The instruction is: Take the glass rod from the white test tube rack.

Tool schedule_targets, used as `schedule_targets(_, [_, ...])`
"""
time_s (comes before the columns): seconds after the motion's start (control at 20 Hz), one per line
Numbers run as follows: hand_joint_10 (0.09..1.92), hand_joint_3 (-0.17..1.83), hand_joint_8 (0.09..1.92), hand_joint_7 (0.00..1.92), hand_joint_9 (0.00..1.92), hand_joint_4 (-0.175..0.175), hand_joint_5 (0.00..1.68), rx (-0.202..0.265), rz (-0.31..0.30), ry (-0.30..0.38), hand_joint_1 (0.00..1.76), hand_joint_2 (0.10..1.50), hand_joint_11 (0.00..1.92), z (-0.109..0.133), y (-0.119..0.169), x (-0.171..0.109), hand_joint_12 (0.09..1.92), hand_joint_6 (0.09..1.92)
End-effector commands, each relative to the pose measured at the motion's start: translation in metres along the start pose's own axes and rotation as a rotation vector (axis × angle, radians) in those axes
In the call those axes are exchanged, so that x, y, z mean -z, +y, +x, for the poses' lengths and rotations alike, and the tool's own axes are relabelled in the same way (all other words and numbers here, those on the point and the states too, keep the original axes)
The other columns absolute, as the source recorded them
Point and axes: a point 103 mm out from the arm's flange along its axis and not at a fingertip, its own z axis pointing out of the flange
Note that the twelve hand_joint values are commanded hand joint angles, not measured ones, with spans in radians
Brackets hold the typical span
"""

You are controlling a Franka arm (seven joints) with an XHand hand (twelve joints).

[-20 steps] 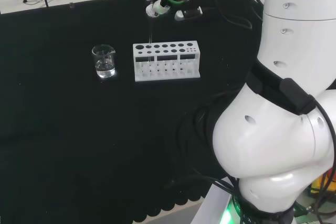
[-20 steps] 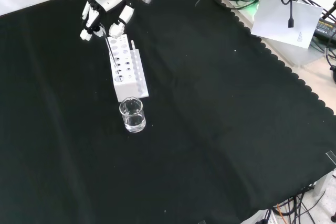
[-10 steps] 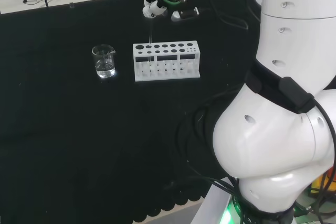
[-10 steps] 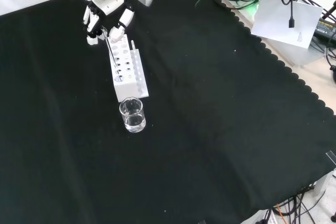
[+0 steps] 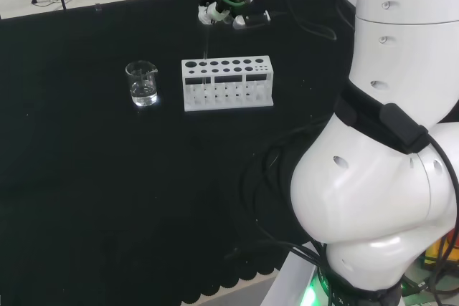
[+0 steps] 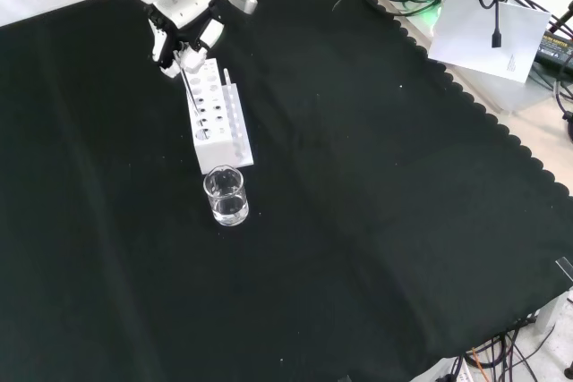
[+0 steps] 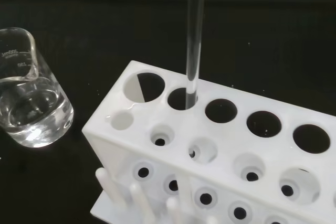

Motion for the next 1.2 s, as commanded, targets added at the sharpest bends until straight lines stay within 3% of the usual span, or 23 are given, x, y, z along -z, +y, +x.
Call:
schedule_targets(0.05, [0.98, -0.1, 1.18, 1.08, 1.43, -0.175, 0.82, 0.013, -0.011, -0.019, 1.1, 1.24, 1.61, 0.006, 0.005, 0.0, 0.95, 1.24])
schedule_targets(0.2, [1.05, -0.16, 1.28, 1.0, 1.46, -0.175, 0.81, 0.004, -0.046, -0.04, 1.22, 1.25, 1.69, 0.009, 0.004, 0.002, 0.82, 1.12])
schedule_targets(0.3, [1.1, -0.17, 1.32, 0.98, 1.48, -0.175, 0.83, -0.007, -0.106, -0.066, 1.25, 1.25, 1.67, 0.012, 0.001, 0.008, 0.78, 1.05])
schedule_targets(0.55, [1.03, -0.17, 1.18, 1.08, 1.56, -0.175, 1.01, 0.01, -0.218, -0.06, 1.29, 1.18, 1.64, 0.02, -0.011, 0.033, 0.72, 0.74])
schedule_targets(0.8, [0.98, -0.17, 1.11, 1.12, 1.59, -0.175, 1.11, 0.024, -0.295, -0.029, 1.3, 1.15, 1.64, 0.027, -0.025, 0.054, 0.7, 0.57])
schedule_targets(0.9, [0.97, -0.17, 1.11, 1.12, 1.59, -0.175, 1.12, 0.025, -0.311, -0.027, 1.3, 1.14, 1.64, 0.031, -0.03, 0.062, 0.7, 0.55])
schedule_targets(1.2, [0.97, -0.17, 1.11, 1.12, 1.61, -0.175, 1.13, 0.034, -0.268, -0.009, 1.3, 1.14, 1.65, 0.038, -0.041, 0.086, 0.71, 0.53])
